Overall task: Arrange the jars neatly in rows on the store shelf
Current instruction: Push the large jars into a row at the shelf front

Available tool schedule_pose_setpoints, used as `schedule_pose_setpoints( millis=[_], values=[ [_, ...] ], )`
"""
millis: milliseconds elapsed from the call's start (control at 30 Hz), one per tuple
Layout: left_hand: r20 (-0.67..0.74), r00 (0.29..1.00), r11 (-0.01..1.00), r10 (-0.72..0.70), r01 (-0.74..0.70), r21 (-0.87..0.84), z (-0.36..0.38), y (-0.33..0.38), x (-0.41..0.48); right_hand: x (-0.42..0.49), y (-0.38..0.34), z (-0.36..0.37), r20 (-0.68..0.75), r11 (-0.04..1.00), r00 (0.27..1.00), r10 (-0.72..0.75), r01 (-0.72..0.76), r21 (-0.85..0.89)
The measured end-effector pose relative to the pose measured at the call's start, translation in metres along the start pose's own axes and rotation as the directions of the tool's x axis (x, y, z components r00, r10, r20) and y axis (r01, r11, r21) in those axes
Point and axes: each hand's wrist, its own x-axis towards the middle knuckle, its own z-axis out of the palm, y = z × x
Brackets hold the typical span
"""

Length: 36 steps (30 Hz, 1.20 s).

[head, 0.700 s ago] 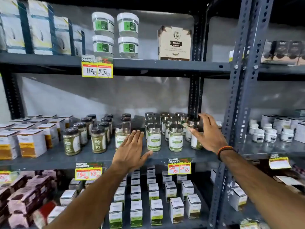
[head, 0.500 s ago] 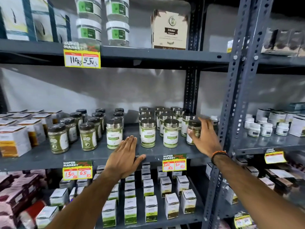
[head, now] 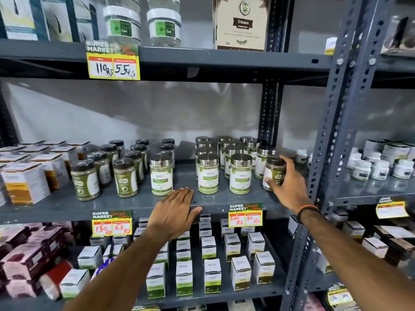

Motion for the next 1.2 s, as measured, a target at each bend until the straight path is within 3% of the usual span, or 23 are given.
schedule_pose_setpoints(
  millis=[267,400,567,800,1033,1200],
  values=[
    [0.002,1.000,1.000,-0.008,0.008,-0.015,-0.003,0.001,-0.003,-0.007,-0.027,-0.023,-0.129,0.987,0.982,-0.141,0.150,0.065],
    [0.002,0.999,0.997,0.039,-0.039,-0.065,-0.017,0.002,-0.005,-0.013,-0.062,-0.032,-0.130,0.967,0.965,-0.228,0.241,0.088],
    [-0.099,0.992,0.995,0.079,-0.084,-0.044,-0.062,-0.010,-0.015,-0.021,-0.118,-0.023,-0.092,0.926,0.942,-0.323,0.334,0.175],
    [-0.255,0.966,0.997,-0.030,0.047,0.061,-0.138,-0.094,-0.054,-0.039,-0.198,0.035,-0.011,0.868,0.907,-0.420,0.406,0.287],
    [-0.212,0.951,0.961,-0.227,0.254,0.110,-0.152,-0.189,-0.124,-0.066,-0.251,0.110,0.080,0.827,0.878,-0.473,0.411,0.383],
    [-0.122,0.936,0.934,-0.329,0.342,0.103,-0.121,-0.226,-0.152,-0.083,-0.261,0.161,0.114,0.855,0.885,-0.452,0.393,0.337]
  ],
)
